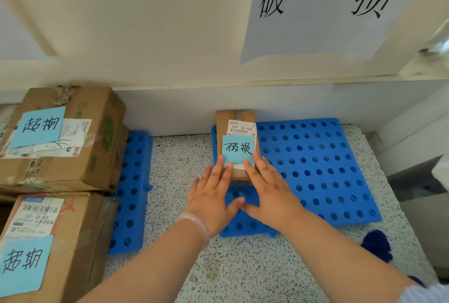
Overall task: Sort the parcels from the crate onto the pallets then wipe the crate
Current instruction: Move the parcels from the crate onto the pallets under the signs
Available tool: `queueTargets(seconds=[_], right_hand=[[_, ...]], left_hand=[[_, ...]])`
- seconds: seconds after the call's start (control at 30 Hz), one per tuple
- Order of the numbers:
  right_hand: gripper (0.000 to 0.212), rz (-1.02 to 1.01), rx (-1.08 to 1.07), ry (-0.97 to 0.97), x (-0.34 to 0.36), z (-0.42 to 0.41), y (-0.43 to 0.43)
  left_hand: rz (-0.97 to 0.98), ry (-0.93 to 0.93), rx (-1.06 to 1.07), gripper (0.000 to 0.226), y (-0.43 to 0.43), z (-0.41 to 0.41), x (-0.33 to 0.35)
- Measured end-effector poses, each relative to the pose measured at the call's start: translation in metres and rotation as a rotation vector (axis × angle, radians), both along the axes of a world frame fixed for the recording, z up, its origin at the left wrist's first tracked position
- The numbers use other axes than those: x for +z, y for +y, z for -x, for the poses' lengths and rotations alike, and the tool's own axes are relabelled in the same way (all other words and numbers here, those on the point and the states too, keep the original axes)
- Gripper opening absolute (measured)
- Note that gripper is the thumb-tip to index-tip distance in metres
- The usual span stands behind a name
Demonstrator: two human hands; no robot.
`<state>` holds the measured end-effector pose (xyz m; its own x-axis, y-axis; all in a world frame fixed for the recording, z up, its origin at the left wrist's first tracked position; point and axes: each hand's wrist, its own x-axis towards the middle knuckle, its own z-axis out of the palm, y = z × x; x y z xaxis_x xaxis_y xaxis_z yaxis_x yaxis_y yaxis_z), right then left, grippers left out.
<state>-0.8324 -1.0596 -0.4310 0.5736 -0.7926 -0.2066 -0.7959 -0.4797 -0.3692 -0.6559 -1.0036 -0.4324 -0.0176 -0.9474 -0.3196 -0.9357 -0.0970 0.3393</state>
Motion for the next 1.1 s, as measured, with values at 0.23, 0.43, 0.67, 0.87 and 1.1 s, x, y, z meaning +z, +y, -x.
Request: queueTargets(seconds=[0.23, 0.43, 0.67, 0.87, 1.1], right_hand=[[0.101, 0.041, -0.089, 0.001, 0.027, 0.024, 0.053], [0.102, 0.051, -0.224, 0.013, 0.046, 0.063, 0.135], [0.101, 0.048, -0.554, 0.05, 0.06, 0.144, 0.235], [0.1, 0.063, -0.819, 0.087, 0.081, 0.218, 0.317], [0.096, 0.151, -1.0, 0.047, 0.1, 0.31, 0.409]], left_hand=[[0.057, -0.053, -0.089, 0.083, 0.034, 0.016, 0.032], [0.135, -0.051, -0.239, 0.085, 0.073, 0.059, 0.045], [0.163, -0.029, -0.493, 0.09, 0.122, 0.149, 0.056], [0.266, 0.029, -0.743, 0.093, 0.166, 0.244, 0.077], [0.339, 0.056, -0.96, 0.093, 0.235, 0.365, 0.107]])
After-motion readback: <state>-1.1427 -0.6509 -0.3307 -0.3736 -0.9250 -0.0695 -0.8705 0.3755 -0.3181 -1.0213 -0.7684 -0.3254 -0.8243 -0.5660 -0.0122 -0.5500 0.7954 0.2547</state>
